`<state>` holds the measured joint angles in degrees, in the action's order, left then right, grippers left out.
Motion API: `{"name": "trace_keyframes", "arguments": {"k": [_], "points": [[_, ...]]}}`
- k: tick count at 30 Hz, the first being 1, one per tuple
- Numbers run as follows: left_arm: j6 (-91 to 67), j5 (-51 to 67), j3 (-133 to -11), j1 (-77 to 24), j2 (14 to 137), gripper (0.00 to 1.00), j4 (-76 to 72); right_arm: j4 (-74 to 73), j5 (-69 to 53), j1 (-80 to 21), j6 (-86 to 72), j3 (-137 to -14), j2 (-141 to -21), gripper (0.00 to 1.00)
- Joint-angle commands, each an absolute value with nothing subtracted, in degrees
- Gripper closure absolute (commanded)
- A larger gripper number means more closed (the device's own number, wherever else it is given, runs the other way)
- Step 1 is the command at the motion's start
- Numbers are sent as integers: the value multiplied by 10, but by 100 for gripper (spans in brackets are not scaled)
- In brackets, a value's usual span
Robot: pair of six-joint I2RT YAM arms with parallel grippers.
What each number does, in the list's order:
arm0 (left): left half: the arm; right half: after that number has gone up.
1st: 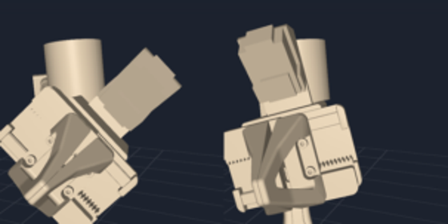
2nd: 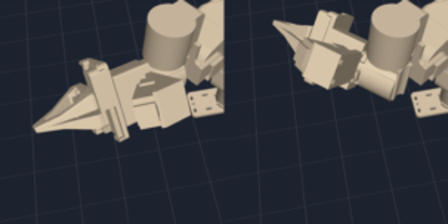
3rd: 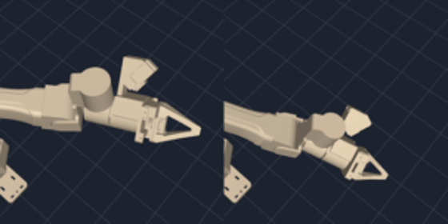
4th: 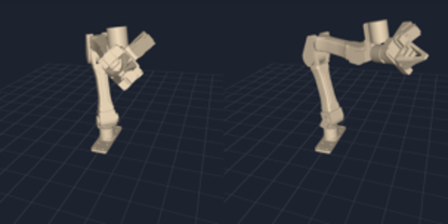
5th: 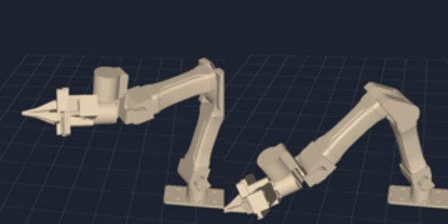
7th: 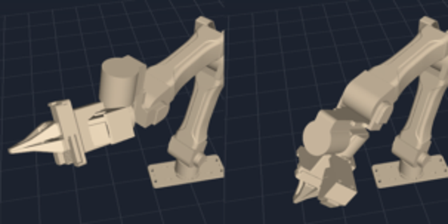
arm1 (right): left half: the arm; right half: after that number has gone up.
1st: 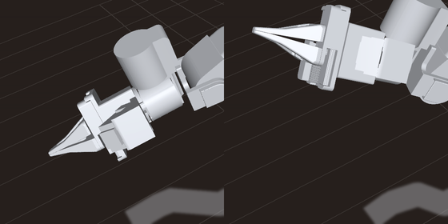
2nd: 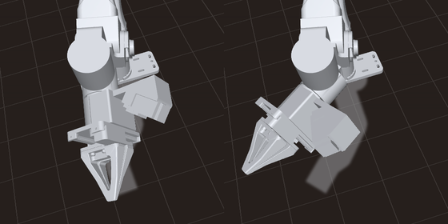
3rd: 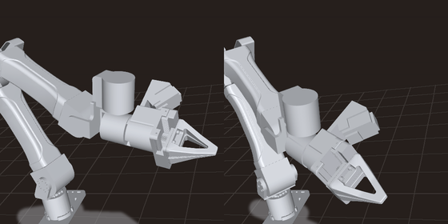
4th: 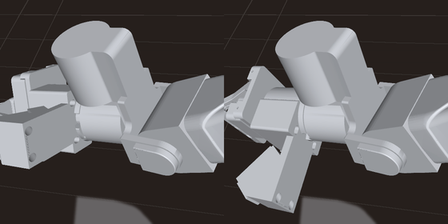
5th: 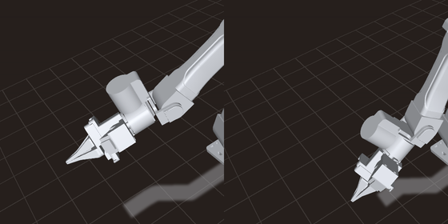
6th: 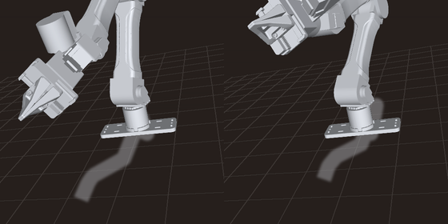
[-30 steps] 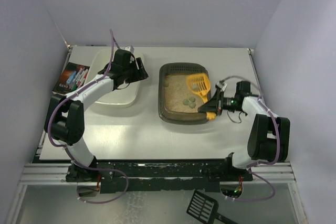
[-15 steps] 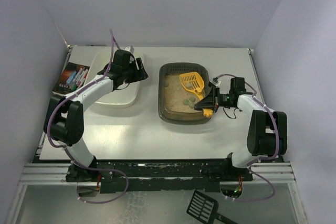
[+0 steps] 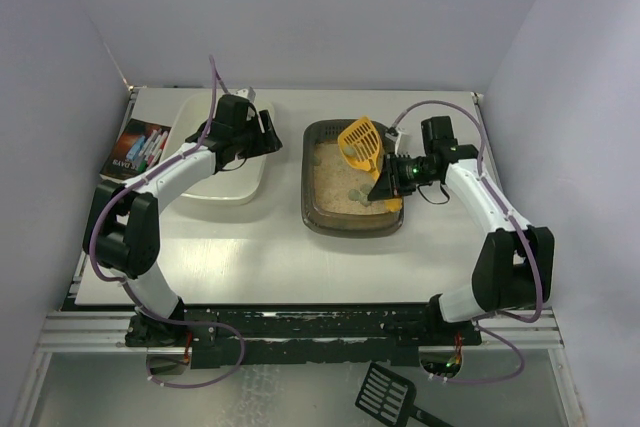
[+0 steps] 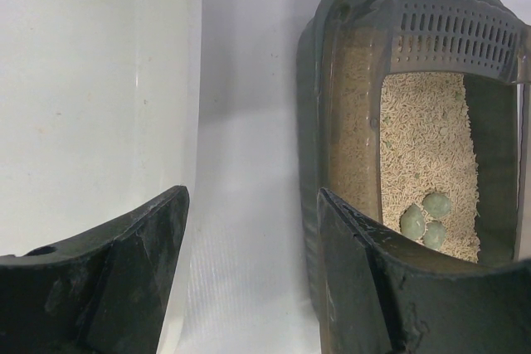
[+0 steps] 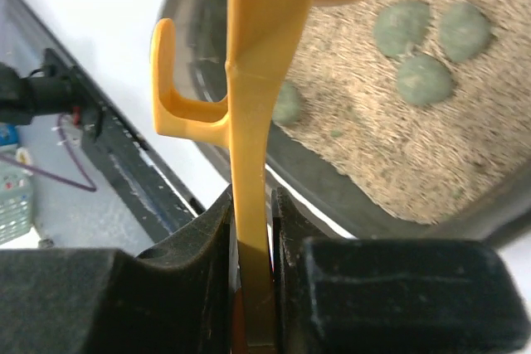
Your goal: Clean the litter box
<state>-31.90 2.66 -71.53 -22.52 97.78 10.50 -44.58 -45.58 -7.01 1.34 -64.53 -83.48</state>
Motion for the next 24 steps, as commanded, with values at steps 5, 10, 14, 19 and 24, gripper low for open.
{"name": "trace_keyframes", "arguments": {"k": [5,10,14,19,24], "points": [[-312,27,-710,-220,959,25,85,-481,-533,-51,35,-632,-842,100],[-311,30,-707,-220,956,25,81,-465,-829,4,12,-554,-875,100],[-311,31,-706,-218,953,25,81,-55,-930,20,-405,-408,-851,100],[-309,28,-698,-215,945,24,75,-137,-931,10,-319,-432,-862,100],[-312,34,-700,-214,953,24,77,-136,-930,10,-310,-430,-868,100]]}}
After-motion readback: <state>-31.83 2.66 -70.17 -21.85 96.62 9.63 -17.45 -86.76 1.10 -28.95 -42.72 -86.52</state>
